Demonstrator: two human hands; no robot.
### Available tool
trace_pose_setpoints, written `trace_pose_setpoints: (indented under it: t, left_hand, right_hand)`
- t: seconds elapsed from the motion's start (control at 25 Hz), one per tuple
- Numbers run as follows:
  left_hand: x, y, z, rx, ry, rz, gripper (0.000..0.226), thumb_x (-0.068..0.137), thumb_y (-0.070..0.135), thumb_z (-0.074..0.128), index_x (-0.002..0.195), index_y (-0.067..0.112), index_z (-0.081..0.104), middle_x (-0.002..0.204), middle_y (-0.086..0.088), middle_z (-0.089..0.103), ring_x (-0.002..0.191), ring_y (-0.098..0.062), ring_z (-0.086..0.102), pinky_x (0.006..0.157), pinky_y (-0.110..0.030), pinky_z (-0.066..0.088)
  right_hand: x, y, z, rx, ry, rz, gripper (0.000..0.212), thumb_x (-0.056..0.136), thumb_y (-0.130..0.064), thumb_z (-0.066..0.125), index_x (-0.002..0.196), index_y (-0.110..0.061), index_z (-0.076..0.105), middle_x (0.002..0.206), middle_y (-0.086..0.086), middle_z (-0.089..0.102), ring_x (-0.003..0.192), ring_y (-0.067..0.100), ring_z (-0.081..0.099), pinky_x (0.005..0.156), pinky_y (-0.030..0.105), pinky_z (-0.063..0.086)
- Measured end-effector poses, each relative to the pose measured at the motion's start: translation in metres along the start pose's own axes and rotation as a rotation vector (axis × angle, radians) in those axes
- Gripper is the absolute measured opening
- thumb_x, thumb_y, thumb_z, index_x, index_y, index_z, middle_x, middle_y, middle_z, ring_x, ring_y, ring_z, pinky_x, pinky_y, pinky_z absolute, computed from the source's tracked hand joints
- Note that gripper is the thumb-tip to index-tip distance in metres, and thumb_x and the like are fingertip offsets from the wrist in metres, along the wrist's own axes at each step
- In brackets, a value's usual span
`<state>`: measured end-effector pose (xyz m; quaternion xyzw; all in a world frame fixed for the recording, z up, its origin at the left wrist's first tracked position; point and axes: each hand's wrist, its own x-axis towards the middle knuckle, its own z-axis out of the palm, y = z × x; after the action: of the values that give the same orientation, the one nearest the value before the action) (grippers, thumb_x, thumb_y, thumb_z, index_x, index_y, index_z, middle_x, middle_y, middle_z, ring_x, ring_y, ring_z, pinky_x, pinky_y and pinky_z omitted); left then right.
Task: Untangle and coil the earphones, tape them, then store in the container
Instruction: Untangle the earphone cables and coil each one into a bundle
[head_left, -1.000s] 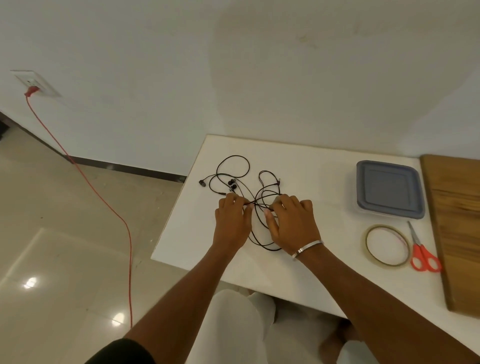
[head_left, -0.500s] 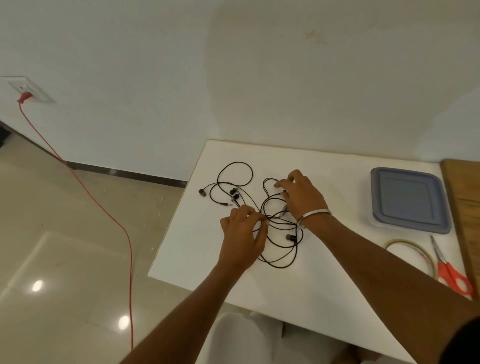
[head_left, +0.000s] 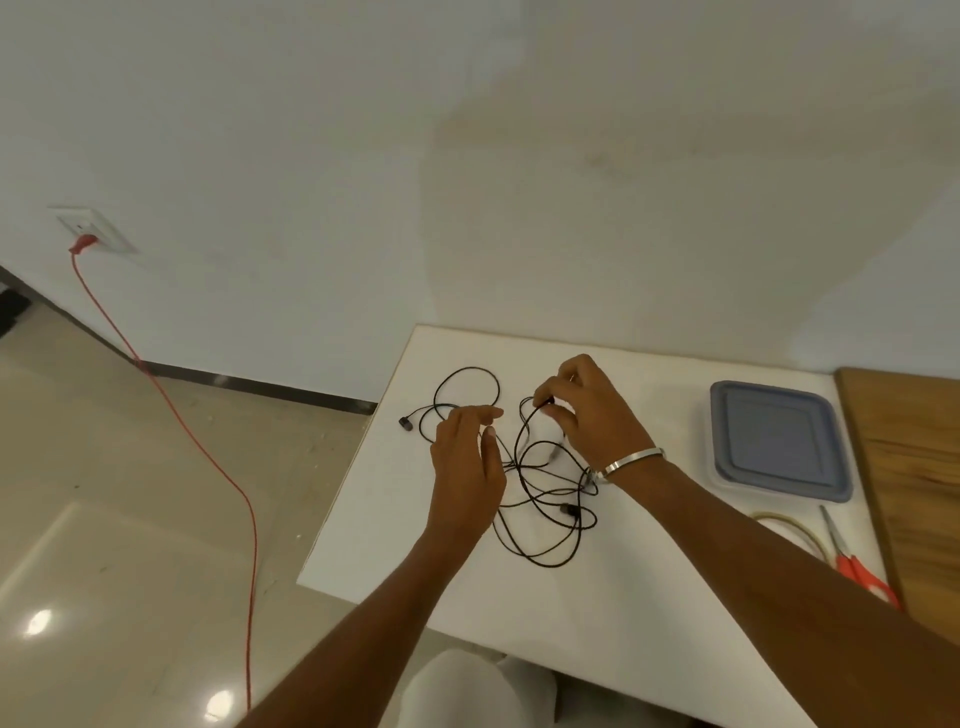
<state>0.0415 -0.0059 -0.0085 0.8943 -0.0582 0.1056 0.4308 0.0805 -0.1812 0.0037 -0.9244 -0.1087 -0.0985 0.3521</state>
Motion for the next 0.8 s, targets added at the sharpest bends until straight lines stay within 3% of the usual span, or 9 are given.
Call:
trace_pose_setpoints:
  t: [0.16, 0.24, 0.36, 0.52, 0.64, 0.72, 0.8]
  left_hand:
    - [0.007, 0.031, -0.017, -0.167, -0.232, -0.051, 0.025, 0.1, 0.023, 0.047, 0.121, 0.02, 0.06, 0.101, 0.007, 0.067, 0.092, -0.004, 0.062, 0.074, -0.014, 0.049]
    - [0.005, 0.048, -0.024, -0.247, -0.286, -0.084, 0.024, 0.1, 0.025, 0.046, 0.112, 0.018, 0.065, 0.089, 0.005, 0.071, 0.078, -0.004, 0.064, 0.066, -0.017, 0.049]
    - [0.0, 0.074, -0.038, -0.474, -0.306, -0.241, 0.03, 0.102, 0.028, 0.042, 0.105, 0.014, 0.068, 0.086, -0.002, 0.071, 0.072, -0.01, 0.063, 0.061, -0.023, 0.05]
    - [-0.005, 0.091, -0.052, -0.44, -0.369, -0.197, 0.019, 0.096, 0.016, 0.055, 0.107, 0.012, 0.07, 0.082, -0.003, 0.07, 0.069, -0.013, 0.064, 0.064, -0.025, 0.053]
    - [-0.01, 0.105, -0.057, -0.598, -0.307, -0.276, 0.017, 0.093, 0.013, 0.06, 0.105, 0.006, 0.069, 0.087, -0.011, 0.072, 0.077, -0.022, 0.072, 0.071, -0.028, 0.058]
    - [-0.01, 0.114, -0.06, -0.71, -0.266, -0.329, 0.016, 0.091, 0.012, 0.063, 0.105, 0.006, 0.069, 0.094, -0.014, 0.073, 0.083, -0.027, 0.073, 0.076, -0.034, 0.059]
    - [-0.008, 0.115, -0.063, -0.711, -0.231, -0.349, 0.013, 0.089, 0.015, 0.067, 0.1, 0.01, 0.071, 0.093, -0.01, 0.073, 0.086, -0.026, 0.072, 0.078, -0.034, 0.059]
  right_hand:
    - [-0.012, -0.03, -0.028, 0.194, -0.072, -0.007, 0.013, 0.089, -0.012, 0.057, 0.094, -0.02, 0.067, 0.09, -0.002, 0.064, 0.082, 0.011, 0.061, 0.08, 0.031, 0.052]
    - [-0.02, -0.043, -0.038, 0.266, -0.046, -0.015, 0.015, 0.089, -0.009, 0.057, 0.093, -0.019, 0.068, 0.09, -0.003, 0.065, 0.085, 0.008, 0.062, 0.081, 0.027, 0.052]
    - [-0.031, -0.059, -0.054, 0.304, 0.002, -0.035, 0.018, 0.089, -0.005, 0.057, 0.094, -0.017, 0.069, 0.093, -0.004, 0.064, 0.087, 0.006, 0.061, 0.083, 0.019, 0.05]
    - [-0.04, -0.071, -0.071, 0.277, 0.012, -0.034, 0.03, 0.089, 0.002, 0.049, 0.101, -0.018, 0.067, 0.098, -0.004, 0.064, 0.089, 0.005, 0.062, 0.082, 0.017, 0.049]
    - [-0.052, -0.083, -0.072, 0.52, 0.021, 0.145, 0.033, 0.091, -0.006, 0.049, 0.115, -0.029, 0.054, 0.106, -0.004, 0.064, 0.086, 0.01, 0.068, 0.078, 0.024, 0.055]
    - [-0.062, -0.089, -0.069, 0.644, -0.027, 0.261, 0.027, 0.095, -0.022, 0.05, 0.12, -0.029, 0.044, 0.1, -0.001, 0.067, 0.081, 0.016, 0.071, 0.077, 0.031, 0.058]
    - [-0.072, -0.089, -0.067, 0.608, -0.135, 0.302, 0.02, 0.096, -0.029, 0.048, 0.113, -0.02, 0.053, 0.083, 0.001, 0.071, 0.071, 0.017, 0.071, 0.074, 0.034, 0.058]
